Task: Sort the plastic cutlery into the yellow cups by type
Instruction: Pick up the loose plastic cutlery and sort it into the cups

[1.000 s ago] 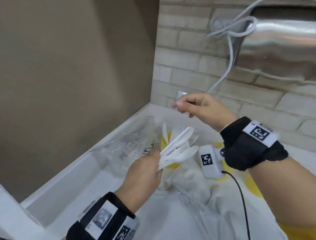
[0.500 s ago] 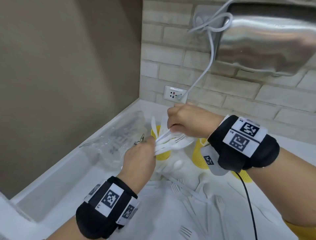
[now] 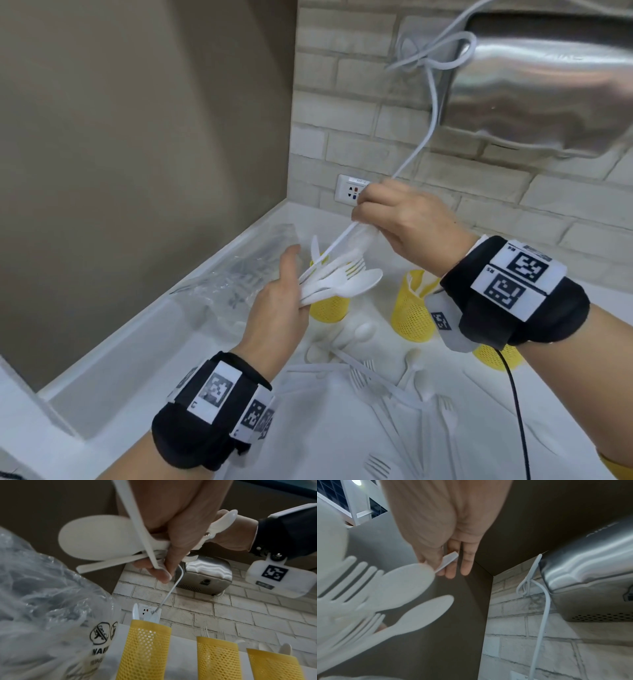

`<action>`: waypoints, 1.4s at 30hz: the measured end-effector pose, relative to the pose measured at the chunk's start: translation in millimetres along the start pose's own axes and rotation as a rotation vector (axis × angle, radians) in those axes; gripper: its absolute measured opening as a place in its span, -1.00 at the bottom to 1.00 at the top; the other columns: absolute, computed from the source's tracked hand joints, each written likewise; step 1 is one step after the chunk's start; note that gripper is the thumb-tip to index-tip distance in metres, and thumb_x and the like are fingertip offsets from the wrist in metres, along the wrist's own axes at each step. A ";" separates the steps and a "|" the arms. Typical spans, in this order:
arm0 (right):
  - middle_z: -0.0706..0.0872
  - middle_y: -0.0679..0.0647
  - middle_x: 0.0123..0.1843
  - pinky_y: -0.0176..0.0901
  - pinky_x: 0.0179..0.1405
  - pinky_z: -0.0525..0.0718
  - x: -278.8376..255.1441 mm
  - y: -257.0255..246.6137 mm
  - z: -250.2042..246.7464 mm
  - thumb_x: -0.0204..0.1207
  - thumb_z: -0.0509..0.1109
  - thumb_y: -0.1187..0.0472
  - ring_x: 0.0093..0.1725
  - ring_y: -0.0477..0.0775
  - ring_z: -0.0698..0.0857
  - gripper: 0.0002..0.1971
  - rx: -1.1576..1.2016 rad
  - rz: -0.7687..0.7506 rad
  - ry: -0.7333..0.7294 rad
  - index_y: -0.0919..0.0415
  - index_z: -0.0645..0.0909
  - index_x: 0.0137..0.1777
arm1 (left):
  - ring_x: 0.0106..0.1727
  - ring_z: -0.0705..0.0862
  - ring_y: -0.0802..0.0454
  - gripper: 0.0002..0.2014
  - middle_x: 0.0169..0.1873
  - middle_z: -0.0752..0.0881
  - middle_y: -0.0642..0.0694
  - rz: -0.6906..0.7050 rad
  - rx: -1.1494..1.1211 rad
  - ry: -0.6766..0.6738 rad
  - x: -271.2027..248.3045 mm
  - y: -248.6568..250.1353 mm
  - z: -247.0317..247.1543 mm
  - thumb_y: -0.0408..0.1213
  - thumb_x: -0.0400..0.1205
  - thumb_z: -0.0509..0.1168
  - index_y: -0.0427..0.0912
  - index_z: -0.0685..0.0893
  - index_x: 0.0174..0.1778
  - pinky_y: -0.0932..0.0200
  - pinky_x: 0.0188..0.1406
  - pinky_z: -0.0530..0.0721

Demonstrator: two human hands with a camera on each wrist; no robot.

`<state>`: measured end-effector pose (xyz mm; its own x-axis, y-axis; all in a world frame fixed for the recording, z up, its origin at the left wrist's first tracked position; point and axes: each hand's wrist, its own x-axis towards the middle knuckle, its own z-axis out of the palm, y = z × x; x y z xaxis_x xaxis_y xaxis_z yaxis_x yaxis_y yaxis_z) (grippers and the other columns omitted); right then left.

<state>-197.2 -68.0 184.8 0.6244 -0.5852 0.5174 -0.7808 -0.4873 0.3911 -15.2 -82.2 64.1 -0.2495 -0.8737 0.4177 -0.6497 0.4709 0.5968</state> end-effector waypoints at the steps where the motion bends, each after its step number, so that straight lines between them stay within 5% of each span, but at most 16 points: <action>1: 0.70 0.22 -0.19 -0.10 -0.30 0.51 1.2 4.8 -1.9 0.33 0.33 0.60 -0.20 0.22 0.59 -0.79 -0.024 0.016 0.028 0.33 0.65 -0.16 | -0.20 0.64 -0.12 -0.31 -0.29 0.67 -0.04 -0.010 -0.022 0.001 -0.5 -1.8 1.0 -0.36 0.57 0.34 -0.11 0.13 0.56 0.21 -0.41 0.40; 4: 0.67 0.16 -0.22 -0.05 -0.09 0.29 0.2 19.1 -3.7 0.28 0.34 0.63 -0.21 0.18 0.59 -0.65 -0.099 0.083 0.022 0.24 0.64 -0.05 | -0.17 0.64 -0.08 -0.42 -0.28 0.56 0.05 -0.032 -0.066 -0.018 1.0 -6.2 1.6 -0.34 0.59 0.31 -0.17 0.24 0.51 0.28 -0.36 0.35; 6: 0.63 0.15 -0.23 -0.10 -0.10 0.25 -1.7 20.0 -1.3 0.19 0.27 0.67 -0.30 0.20 0.65 -0.47 -0.089 0.106 -0.083 0.19 0.63 0.10 | -0.10 0.66 -0.15 -0.68 -0.24 0.61 -0.02 -0.013 -0.035 -0.047 3.9 -7.7 -0.6 -0.35 0.61 0.27 -0.24 0.48 0.28 0.23 -0.37 0.30; 9: 0.60 0.28 -0.12 -0.19 -0.15 0.23 -2.7 24.1 4.1 0.29 0.15 0.64 -0.24 0.34 0.64 -0.56 0.032 0.366 -0.099 0.29 0.62 0.07 | -0.22 0.68 -0.16 -0.87 -0.28 0.67 -0.10 -0.052 -0.133 -0.054 8.5 -13.3 -4.4 -0.33 0.62 0.26 -0.25 0.63 0.03 0.13 -0.39 0.48; 12: 0.63 0.19 -0.11 -0.04 -0.08 0.43 -7.0 27.1 28.0 0.51 0.19 0.48 -0.08 0.32 0.60 -0.80 0.284 0.746 0.046 0.30 0.58 0.03 | -0.40 0.72 0.05 -0.90 -0.30 0.71 -0.09 -0.228 -0.424 -0.051 10.9 -19.4 -7.5 -0.35 0.63 0.27 -0.16 0.66 0.01 0.22 -0.33 0.63; 14: 0.66 0.14 -0.20 -0.15 -0.11 0.49 -9.7 16.1 53.9 0.53 0.25 0.44 -0.13 0.18 0.58 -0.90 0.602 0.946 0.073 0.28 0.56 -0.06 | -0.52 0.67 0.21 -0.86 -0.38 0.72 -0.03 -0.299 -0.665 -0.090 11.4 -20.6 -8.9 -0.38 0.62 0.28 -0.09 0.65 0.03 0.24 -0.26 0.62; 17: 0.75 0.39 -0.09 -0.01 0.05 0.64 -14.2 2.7 104.2 0.51 0.28 0.47 -0.14 0.14 0.64 -0.81 0.894 1.149 0.068 0.20 0.49 -0.24 | -0.49 0.64 0.12 -0.82 -0.47 0.70 -0.03 -0.351 -1.027 -0.189 11.5 -20.9 -11.4 -0.43 0.62 0.25 -0.22 0.64 0.11 0.19 -0.25 0.59; 19: 0.71 0.35 -0.19 -0.03 -0.05 0.63 -16.4 1.2 130.4 0.50 0.30 0.45 -0.15 0.19 0.64 -0.69 0.877 1.210 0.065 0.10 0.42 -0.38 | -0.49 0.63 0.11 -0.82 -0.49 0.68 -0.02 -0.363 -1.169 -0.242 12.0 -21.0 -13.2 -0.45 0.60 0.23 -0.26 0.65 0.09 0.28 -0.37 0.61; 22: 0.58 0.20 -0.21 -0.22 -0.32 0.45 -13.6 -1.5 148.0 0.51 0.31 0.38 -0.11 0.15 0.57 -0.88 0.803 1.254 -0.102 0.20 0.55 -0.22 | -0.49 0.65 0.11 -0.77 -0.47 0.70 -0.03 -0.357 -1.251 -0.278 12.4 -21.1 -13.3 -0.36 0.47 0.31 -0.24 0.67 0.04 0.31 -0.40 0.64; 25: 0.52 0.34 0.27 -0.24 0.13 0.49 -16.2 -6.5 145.9 0.51 0.35 0.35 0.17 0.23 0.60 -0.58 0.751 1.248 -0.044 0.38 0.44 0.37 | -0.48 0.65 0.09 -0.74 -0.44 0.71 -0.06 -0.350 -1.291 -0.276 12.7 -21.1 -11.1 -0.31 0.41 0.32 -0.20 0.68 0.01 0.28 -0.34 0.66; 28: 0.64 0.29 -0.02 -0.34 -0.12 0.52 -14.1 -27.7 114.1 0.57 0.32 0.22 -0.19 0.02 0.57 -0.87 0.878 1.091 0.235 0.28 0.62 -0.01 | -0.48 0.65 0.07 -0.90 -0.42 0.70 -0.08 -0.370 -1.335 -0.258 15.2 -20.6 -6.9 -0.40 0.54 0.27 -0.19 0.64 -0.08 0.25 -0.37 0.65; 31: 0.60 0.04 -0.41 -0.30 -0.42 0.48 -20.9 -62.6 81.2 0.53 0.36 0.11 -0.41 -0.04 0.54 -0.80 1.309 0.958 -0.078 0.19 0.64 -0.27 | -0.46 0.65 0.03 -0.89 -0.41 0.71 -0.09 -0.413 -1.350 -0.233 18.5 -16.2 -0.6 -0.46 0.62 0.21 -0.19 0.57 -0.14 0.23 -0.43 0.64; 34: 0.57 0.06 -0.36 -0.41 -0.51 0.50 -30.7 -82.7 79.6 0.45 0.46 0.31 -0.41 0.00 0.55 -0.86 1.302 0.881 -0.112 0.19 0.54 -0.24 | -0.44 0.71 0.01 -0.87 -0.42 0.75 -0.11 -0.419 -1.404 -0.261 19.2 -5.3 4.3 -0.45 0.65 0.18 -0.20 0.55 -0.18 0.13 -0.48 0.70; 37: 0.59 -0.02 -0.33 -0.18 -0.33 0.65 -38.1 -87.1 84.2 0.53 0.27 0.41 -0.34 0.07 0.70 -0.84 1.129 0.924 -0.014 0.15 0.50 -0.20 | -0.34 0.78 -0.04 -0.89 -0.32 0.77 -0.18 -0.414 -1.410 -0.290 17.0 7.2 6.7 -0.37 0.68 0.16 -0.26 0.58 -0.09 0.09 -0.40 0.74; 40: 0.65 -0.05 -0.18 -0.39 -0.44 0.66 -43.8 -90.6 77.3 0.60 0.09 0.45 -0.38 -0.01 0.72 -0.76 1.072 0.935 -0.054 0.17 0.48 0.12 | -0.25 0.78 -0.09 -0.80 -0.20 0.76 -0.23 -0.445 -1.396 -0.318 16.2 13.6 11.0 -0.29 0.69 0.16 -0.33 0.64 -0.01 0.05 -0.36 0.76; 42: 0.60 0.09 -0.16 -0.50 -0.48 0.55 -48.8 -83.7 71.8 0.60 0.09 0.47 -0.34 0.08 0.62 -0.73 0.940 0.944 -0.050 0.26 0.47 0.21 | -0.12 0.76 -0.06 -0.80 -0.18 0.76 -0.15 -0.450 -1.341 -0.293 17.3 13.3 14.3 -0.31 0.68 0.16 -0.31 0.66 -0.11 0.01 -0.14 0.79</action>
<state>-160.6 -45.2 72.2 -0.1279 -0.9567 0.2616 -0.6115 -0.1316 -0.7802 -38.5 -92.9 69.5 -0.4515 -0.8918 -0.0301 0.3982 -0.2316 0.8876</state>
